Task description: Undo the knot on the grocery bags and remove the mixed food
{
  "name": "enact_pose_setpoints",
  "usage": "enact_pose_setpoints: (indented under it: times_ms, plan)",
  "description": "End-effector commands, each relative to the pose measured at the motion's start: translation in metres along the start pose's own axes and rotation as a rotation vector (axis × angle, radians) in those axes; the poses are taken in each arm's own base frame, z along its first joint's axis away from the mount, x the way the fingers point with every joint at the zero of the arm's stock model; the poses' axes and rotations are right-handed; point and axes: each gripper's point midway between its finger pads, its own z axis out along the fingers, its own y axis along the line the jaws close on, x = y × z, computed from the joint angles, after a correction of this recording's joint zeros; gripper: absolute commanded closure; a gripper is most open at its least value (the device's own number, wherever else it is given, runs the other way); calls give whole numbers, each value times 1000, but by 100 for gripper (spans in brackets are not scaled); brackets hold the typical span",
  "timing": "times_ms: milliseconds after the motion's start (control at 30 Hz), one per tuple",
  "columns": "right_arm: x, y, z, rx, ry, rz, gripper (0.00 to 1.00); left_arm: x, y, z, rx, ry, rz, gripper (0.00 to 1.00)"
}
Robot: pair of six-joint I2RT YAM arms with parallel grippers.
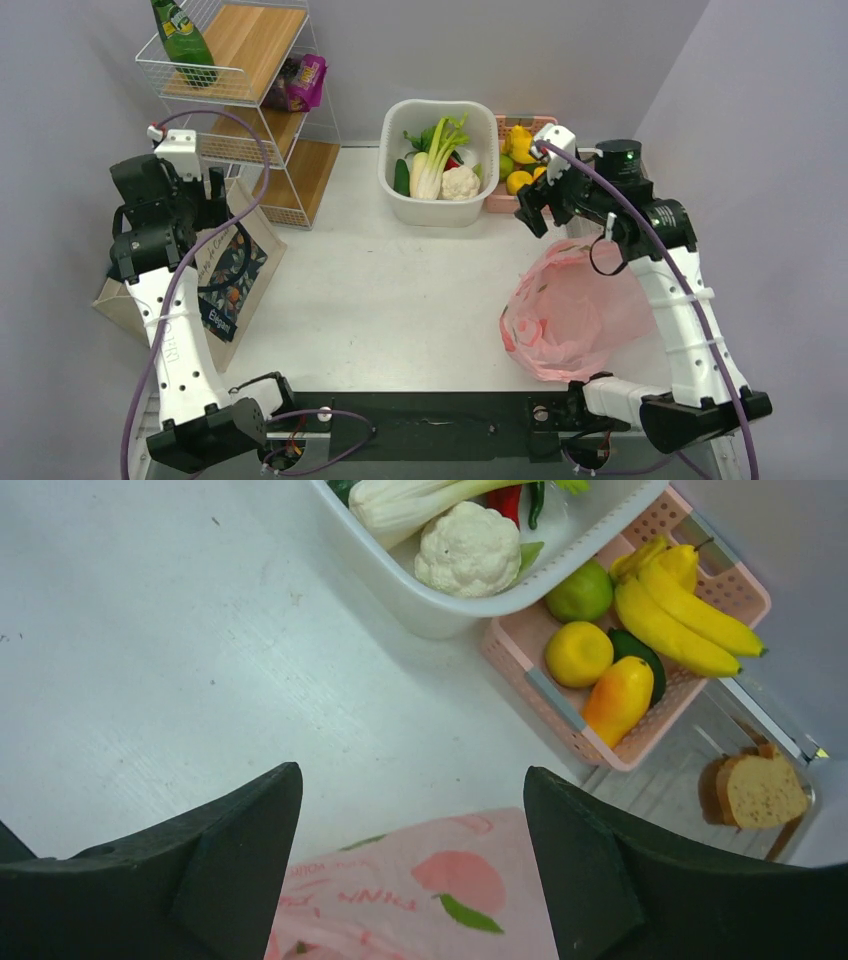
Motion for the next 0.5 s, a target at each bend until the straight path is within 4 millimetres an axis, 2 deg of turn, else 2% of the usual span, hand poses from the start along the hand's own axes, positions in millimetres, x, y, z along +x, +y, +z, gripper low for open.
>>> enact_pose_setpoints:
  times_ms: [0, 67, 167, 300, 367, 400, 433, 467]
  plan:
    - [-44, -6, 17, 29, -111, 25, 23, 54, 54, -10, -199, 184, 123, 24]
    - [-50, -2, 26, 11, -121, 18, 23, 77, 61, -6, -212, 257, 162, 24]
    - [-60, 4, 35, -9, -137, 13, 23, 102, 60, -1, -183, 356, 204, 24]
    - [-60, 5, 41, -7, -132, 25, 23, 126, 54, 6, -138, 419, 227, 42]
    - [-58, 3, 43, 3, -125, 39, 23, 136, 44, 7, -83, 445, 234, 62]
    - [-57, 3, 43, 4, -122, 44, 23, 138, 35, 8, -40, 449, 240, 82]
    - [-55, 3, 43, 7, -119, 46, 23, 144, 25, 5, 8, 473, 247, 97]
    - [-55, 3, 43, 9, -119, 50, 24, 143, 14, 3, 61, 462, 251, 100]
